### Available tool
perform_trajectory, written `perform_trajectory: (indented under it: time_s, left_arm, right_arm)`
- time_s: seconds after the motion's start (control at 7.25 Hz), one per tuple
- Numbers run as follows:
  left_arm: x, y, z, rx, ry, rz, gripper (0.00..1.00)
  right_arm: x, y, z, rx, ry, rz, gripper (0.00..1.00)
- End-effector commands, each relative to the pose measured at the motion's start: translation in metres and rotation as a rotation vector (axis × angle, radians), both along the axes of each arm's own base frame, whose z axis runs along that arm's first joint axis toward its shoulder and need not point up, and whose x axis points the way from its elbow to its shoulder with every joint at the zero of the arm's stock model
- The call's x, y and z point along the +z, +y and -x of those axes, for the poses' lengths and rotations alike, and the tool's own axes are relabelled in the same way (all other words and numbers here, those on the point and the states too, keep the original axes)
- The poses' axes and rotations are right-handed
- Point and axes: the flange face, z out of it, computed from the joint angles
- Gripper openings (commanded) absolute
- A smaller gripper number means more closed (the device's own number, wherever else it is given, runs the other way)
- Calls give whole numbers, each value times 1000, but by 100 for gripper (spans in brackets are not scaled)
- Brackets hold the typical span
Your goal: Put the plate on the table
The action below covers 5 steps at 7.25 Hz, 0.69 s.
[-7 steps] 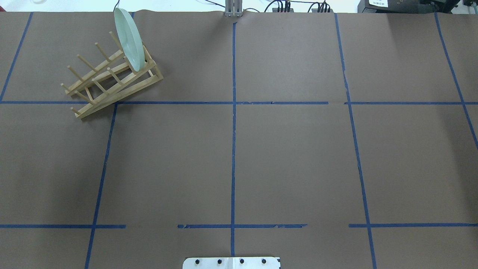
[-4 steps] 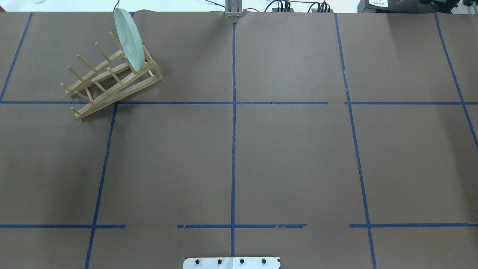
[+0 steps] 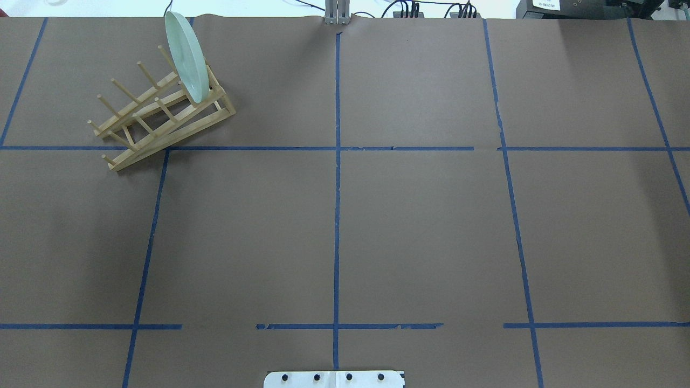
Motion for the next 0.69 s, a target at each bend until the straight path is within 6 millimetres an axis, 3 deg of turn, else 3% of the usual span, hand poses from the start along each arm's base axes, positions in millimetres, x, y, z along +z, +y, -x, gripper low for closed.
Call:
perform_trajectory:
  time_s: [0.0, 0.14, 0.28, 0.55]
  left_arm:
    - [-105, -29, -75, -172, 299, 51, 100]
    - [-145, -45, -140, -177, 404, 127, 100]
    - [-178, -68, -176, -201, 500, 151, 100]
    - [-195, -74, -174, -314, 651, 109, 100]
  right_arm:
    - [0, 0, 0, 0, 0, 0, 100]
    - [0, 0, 0, 0, 0, 0, 100]
    - [0, 0, 0, 0, 0, 0, 100]
    - [0, 0, 0, 0, 0, 0, 100]
